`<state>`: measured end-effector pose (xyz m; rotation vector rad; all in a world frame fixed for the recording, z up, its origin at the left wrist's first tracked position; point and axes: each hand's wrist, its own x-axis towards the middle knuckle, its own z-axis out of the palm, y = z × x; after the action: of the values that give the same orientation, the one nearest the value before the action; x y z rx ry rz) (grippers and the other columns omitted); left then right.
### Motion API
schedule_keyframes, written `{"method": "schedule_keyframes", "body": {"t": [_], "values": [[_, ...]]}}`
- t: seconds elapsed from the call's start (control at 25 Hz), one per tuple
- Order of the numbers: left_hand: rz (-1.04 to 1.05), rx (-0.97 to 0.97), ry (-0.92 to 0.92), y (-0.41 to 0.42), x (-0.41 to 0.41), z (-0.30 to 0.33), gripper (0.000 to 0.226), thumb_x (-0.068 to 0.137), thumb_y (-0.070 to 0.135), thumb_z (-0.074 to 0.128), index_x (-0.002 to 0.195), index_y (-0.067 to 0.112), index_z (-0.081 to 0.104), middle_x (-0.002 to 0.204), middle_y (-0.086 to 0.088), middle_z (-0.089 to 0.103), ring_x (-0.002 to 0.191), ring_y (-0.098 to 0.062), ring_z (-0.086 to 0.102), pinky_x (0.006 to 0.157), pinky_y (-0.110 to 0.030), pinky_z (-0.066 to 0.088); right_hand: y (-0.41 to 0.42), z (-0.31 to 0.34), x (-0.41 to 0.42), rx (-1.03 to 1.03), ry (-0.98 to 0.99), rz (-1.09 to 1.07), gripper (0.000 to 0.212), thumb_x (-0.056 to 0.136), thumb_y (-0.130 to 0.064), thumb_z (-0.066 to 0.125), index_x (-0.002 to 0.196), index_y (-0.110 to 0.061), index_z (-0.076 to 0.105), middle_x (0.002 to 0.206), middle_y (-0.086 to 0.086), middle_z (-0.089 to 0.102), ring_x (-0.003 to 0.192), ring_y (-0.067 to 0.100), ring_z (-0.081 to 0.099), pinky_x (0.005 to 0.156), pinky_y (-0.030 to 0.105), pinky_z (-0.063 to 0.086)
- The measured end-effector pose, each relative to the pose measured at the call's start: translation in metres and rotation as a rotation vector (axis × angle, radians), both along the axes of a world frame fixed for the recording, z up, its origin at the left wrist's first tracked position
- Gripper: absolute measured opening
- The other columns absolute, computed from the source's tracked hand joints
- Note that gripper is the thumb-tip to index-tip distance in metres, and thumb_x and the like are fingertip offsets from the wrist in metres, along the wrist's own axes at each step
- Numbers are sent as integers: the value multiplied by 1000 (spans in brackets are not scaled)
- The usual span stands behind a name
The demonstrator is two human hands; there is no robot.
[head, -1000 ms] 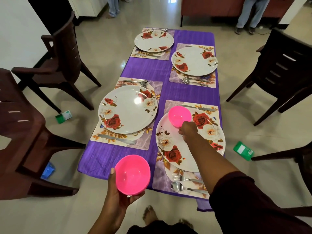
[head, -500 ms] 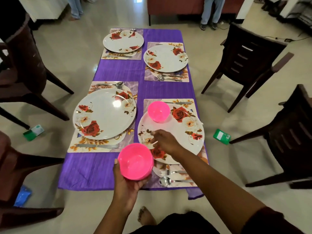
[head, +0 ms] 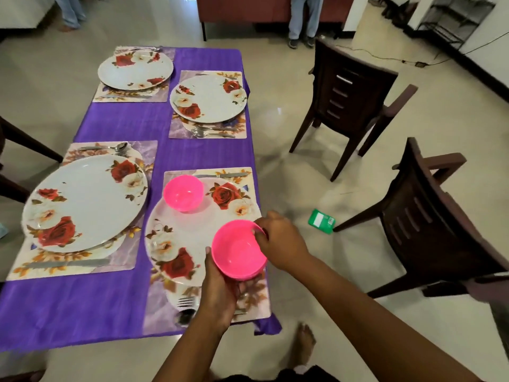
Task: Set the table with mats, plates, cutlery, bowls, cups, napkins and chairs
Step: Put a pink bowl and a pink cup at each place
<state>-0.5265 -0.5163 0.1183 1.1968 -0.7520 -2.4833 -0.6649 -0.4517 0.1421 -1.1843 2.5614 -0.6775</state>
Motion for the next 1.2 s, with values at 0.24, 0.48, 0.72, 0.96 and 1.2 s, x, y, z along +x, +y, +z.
{"method": "schedule_keyframes", "body": {"t": [0.24, 0.48, 0.72, 0.96, 1.2], "values": [[0, -61, -41, 76, -101, 1, 53, 94, 61, 35, 121, 21, 57, 102, -15, 73, 83, -35, 69, 70, -46, 60, 76, 10, -105, -83, -27, 19, 11, 86, -20, 63, 92, -11, 63, 82, 8, 61, 76, 25, 55, 63, 27, 32], [-18, -93, -86, 108, -177, 7, 67, 86, 73, 33, 126, 24, 55, 116, -14, 68, 103, -31, 68, 80, -47, 57, 102, 13, -202, -70, -81, 77, 8, 83, -17, 64, 82, -10, 63, 78, 6, 64, 75, 25, 57, 65, 35, 46], [98, -50, -78, 87, -225, -6, 62, 90, 68, 34, 128, 22, 52, 117, -16, 68, 104, -33, 68, 82, -47, 56, 61, -1, -252, -76, -62, 171, 12, 85, -19, 66, 83, -8, 67, 80, 8, 67, 74, 25, 59, 66, 34, 49], [282, -92, -79, -12, -313, -10, 48, 97, 57, 33, 121, 23, 56, 105, -9, 73, 97, -30, 70, 82, -49, 57, -59, -8, -344, -107, -93, 299, 9, 90, -18, 61, 87, -9, 64, 80, 5, 65, 71, 22, 58, 61, 29, 43], [476, -64, -64, -137, -380, 8, 53, 95, 60, 33, 127, 22, 50, 119, -14, 64, 100, -33, 66, 77, -50, 58, -216, 21, -428, -108, -520, 188, 8, 93, -23, 58, 86, -18, 61, 84, 3, 68, 76, 22, 68, 70, 46, 59]]}}
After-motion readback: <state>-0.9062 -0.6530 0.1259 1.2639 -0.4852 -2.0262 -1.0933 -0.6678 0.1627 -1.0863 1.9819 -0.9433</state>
